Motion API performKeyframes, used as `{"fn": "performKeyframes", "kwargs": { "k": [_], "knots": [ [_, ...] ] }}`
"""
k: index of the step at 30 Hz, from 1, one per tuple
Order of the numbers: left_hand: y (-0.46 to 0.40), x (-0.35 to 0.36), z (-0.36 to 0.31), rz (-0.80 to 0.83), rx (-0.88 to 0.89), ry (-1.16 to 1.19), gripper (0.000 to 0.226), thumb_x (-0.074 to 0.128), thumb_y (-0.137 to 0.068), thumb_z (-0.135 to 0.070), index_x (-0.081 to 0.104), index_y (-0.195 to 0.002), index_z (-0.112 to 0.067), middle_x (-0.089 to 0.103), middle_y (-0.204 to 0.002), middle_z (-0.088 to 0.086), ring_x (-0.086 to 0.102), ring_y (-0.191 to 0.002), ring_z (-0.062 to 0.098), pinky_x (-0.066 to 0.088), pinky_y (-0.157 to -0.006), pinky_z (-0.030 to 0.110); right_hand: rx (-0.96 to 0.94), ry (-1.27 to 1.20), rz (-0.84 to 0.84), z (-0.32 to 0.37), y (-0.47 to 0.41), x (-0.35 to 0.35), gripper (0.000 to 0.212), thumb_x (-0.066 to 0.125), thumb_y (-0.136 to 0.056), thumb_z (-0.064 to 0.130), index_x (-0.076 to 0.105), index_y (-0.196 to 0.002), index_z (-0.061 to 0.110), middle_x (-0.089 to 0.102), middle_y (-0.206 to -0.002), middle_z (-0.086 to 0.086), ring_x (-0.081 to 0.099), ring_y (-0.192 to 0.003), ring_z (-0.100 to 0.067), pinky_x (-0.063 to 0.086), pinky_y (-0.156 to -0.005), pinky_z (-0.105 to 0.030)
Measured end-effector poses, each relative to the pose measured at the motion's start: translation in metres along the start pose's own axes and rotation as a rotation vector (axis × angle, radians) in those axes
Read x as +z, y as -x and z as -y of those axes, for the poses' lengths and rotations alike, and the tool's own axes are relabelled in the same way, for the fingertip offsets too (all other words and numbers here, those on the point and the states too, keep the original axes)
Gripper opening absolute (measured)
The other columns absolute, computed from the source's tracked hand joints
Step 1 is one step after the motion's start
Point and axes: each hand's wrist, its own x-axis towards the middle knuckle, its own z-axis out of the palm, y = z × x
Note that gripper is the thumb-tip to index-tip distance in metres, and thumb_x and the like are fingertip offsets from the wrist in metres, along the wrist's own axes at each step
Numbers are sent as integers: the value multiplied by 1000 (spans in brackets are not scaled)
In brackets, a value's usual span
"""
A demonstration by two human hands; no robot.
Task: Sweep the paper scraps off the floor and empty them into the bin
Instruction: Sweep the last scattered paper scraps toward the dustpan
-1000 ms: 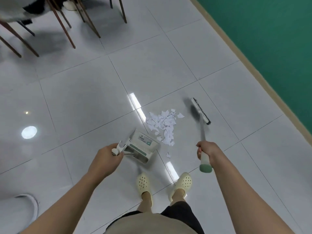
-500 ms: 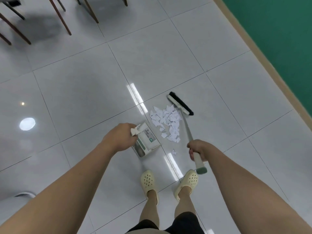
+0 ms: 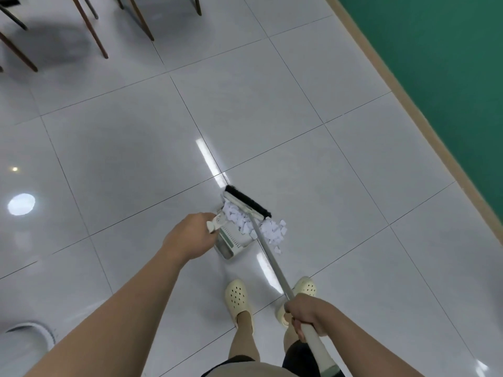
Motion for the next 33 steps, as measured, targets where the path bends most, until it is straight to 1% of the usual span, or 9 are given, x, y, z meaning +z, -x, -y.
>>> {"fn": "performKeyframes", "kwargs": {
  "k": [4,6,9,12,18,21,24,28,33],
  "knots": [
    [13,14,8,-25,-1,-19,24,59,-92,-36,68,-114,-33,73,-96,-2,68,-85,25,41,-55,28,83,-247,66,-18,13,12,25,49,-85,13,47,-107,-1,45,-57,-5,37,-39,-12,39,-41,-22],
    [22,12,21,-45,-7,-8,16,61,-93,-35,69,-108,-35,71,-87,-4,65,-76,22,44,-55,28,56,-377,82,-26,23,7,18,51,-88,11,45,-103,7,42,-56,-2,31,-37,-8,32,-36,-18],
    [34,15,33,-92,1,-17,25,61,-93,-39,69,-117,-35,72,-92,-6,64,-77,19,43,-58,28,-27,-462,39,-42,40,-8,6,52,-91,11,47,-94,8,40,-56,-2,27,-37,-8,24,-34,-15],
    [38,23,32,-70,23,10,13,61,-93,-36,70,-102,-33,67,-75,-8,60,-65,15,42,-54,27,-82,-458,-44,-68,52,-17,14,54,-93,14,44,-83,11,39,-57,-4,25,-39,-11,23,-37,-17],
    [43,17,26,53,92,-78,8,60,-92,-29,68,-89,-29,65,-77,-9,60,-68,16,43,-57,27,-109,-539,-163,-106,52,-22,40,70,-86,39,39,-81,14,35,-57,-2,26,-40,-13,24,-38,-17],
    [58,23,17,101,161,-251,8,55,-92,-37,63,-90,-34,62,-77,-11,60,-70,15,40,-56,27,-153,-573,-229,-117,35,-25,35,65,-92,35,42,-80,11,36,-54,-3,28,-38,-13,28,-37,-17],
    [69,36,9,133,226,-301,11,54,-94,-36,55,-83,-37,57,-72,-11,55,-65,14,38,-54,28,-171,-602,-248,-117,8,-23,26,53,-99,30,48,-97,5,39,-53,-5,31,-38,-14,33,-38,-20],
    [74,60,4,128,256,-276,13,57,-92,-39,65,-102,-39,61,-77,-11,60,-72,18,49,-62,30,-121,-481,-180,-121,-20,3,22,40,-102,24,46,-108,5,41,-48,-7,36,-37,-17,38,-41,-22],
    [69,78,-19,121,270,-332,3,61,-92,-40,63,-91,-39,55,-80,-11,62,-74,21,49,-61,31,-32,-301,-53,-149,-20,61,27,38,-96,20,49,-112,3,47,-49,-10,43,-38,-21,44,-48,-27]
  ]
}}
